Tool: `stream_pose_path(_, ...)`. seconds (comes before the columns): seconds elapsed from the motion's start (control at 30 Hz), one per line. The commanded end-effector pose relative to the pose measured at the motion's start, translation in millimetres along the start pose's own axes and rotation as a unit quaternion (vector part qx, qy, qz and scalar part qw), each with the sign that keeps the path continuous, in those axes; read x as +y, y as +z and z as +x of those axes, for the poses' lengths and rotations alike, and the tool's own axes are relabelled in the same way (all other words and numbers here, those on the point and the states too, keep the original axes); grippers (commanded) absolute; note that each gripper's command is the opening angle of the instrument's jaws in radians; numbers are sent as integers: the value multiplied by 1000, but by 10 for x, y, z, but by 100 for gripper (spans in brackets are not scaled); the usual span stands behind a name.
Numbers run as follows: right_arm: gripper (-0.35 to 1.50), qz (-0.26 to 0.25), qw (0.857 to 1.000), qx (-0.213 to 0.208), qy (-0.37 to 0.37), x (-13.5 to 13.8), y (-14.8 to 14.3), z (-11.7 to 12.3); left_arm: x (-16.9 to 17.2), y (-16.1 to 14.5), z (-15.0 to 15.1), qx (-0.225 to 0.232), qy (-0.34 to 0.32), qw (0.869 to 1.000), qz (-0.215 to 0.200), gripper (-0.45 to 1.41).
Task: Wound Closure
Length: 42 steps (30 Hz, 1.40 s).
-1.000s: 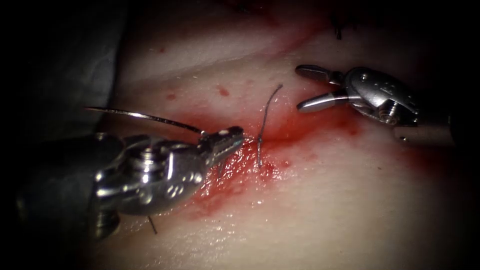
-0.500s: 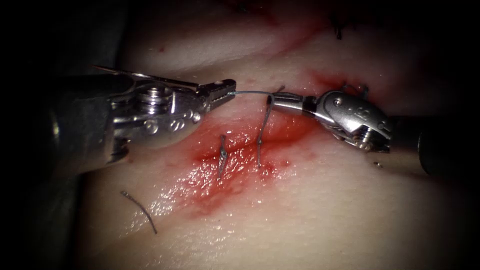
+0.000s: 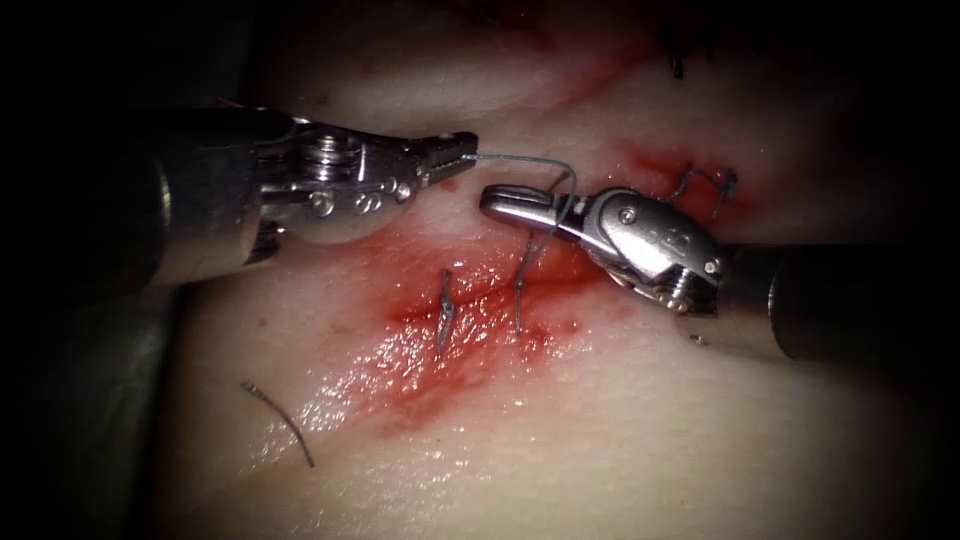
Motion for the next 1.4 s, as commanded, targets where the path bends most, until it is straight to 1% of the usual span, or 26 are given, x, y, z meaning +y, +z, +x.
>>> stream_pose_path(0.03, -35, 4, 1000, 11, 2, -4, 7, -9, 5, 15, -1, -8, 1, 1000, 3, -45)
stream_pose_path(0.17, -35, 21, 999, 35, 5, -3, 8, -9, 20, 39, -8, -20, 0, 1000, 5, -45)
stream_pose_path(0.33, -35, 42, 998, 47, 8, -6, 8, -11, 32, 63, -16, -28, -7, 1000, 5, -45)
stream_pose_path(0.43, -35, 45, 997, 62, 8, -10, 7, -12, 36, 70, -20, -30, -10, 999, 9, -45)
stream_pose_path(0.6, -35, 42, 997, 63, 13, -15, 5, -10, 44, 75, -21, -33, -16, 999, 14, -45)
stream_pose_path(0.67, -35, 19, 997, 71, 28, -16, 6, -10, 49, 76, -18, -37, -18, 999, 17, -45)
stream_pose_path(0.73, -35, -15, 997, 66, 49, -17, 4, -9, 54, 76, -16, -37, -21, 999, 18, -45)
stream_pose_path(0.77, -35, -40, 996, 59, 53, -18, 2, -7, 56, 76, -15, -35, -26, 999, 19, -45)
stream_pose_path(0.8, -35, -88, 994, 25, 52, -21, -5, -5, 63, 76, -13, -32, -27, 999, 21, -45)
stream_pose_path(0.83, -35, -101, 993, 8, 52, -23, -7, -4, 66, 77, -13, -32, -30, 999, 22, -45)
stream_pose_path(0.93, -35, -130, 990, -25, 54, -30, -10, -4, 76, 80, -12, -29, -32, 999, 26, -45)
stream_pose_path(1.0, -35, -174, 977, -49, 117, -37, -8, -4, 83, 82, -9, -30, -33, 999, 29, -45)
stream_pose_path(1.07, -35, -205, 965, -58, 150, -40, -7, -5, 85, 82, -7, -31, -39, 998, 30, -45)
stream_pose_path(1.13, -35, -234, 952, -68, 188, -42, -8, -6, 87, 81, -4, -32, -40, 998, 30, -45)
stream_pose_path(1.27, -8, -270, 926, -51, 259, -41, -12, -5, 93, 84, 2, -29, -48, 998, 33, -45)
stream_pose_path(1.3, 2, -284, 917, -42, 279, -40, -14, -5, 95, 86, 3, -27, -48, 998, 34, -45)
stream_pose_path(1.33, 17, -293, 909, -36, 293, -39, -16, -5, 97, 87, 5, -27, -50, 998, 35, -45)
stream_pose_path(1.37, 47, -313, 898, -26, 308, -37, -20, -7, 100, 90, 7, -26, -49, 998, 36, -45)
stream_pose_path(1.4, 49, -319, 891, -21, 321, -36, -23, -9, 101, 91, 9, -25, -52, 998, 37, -45)
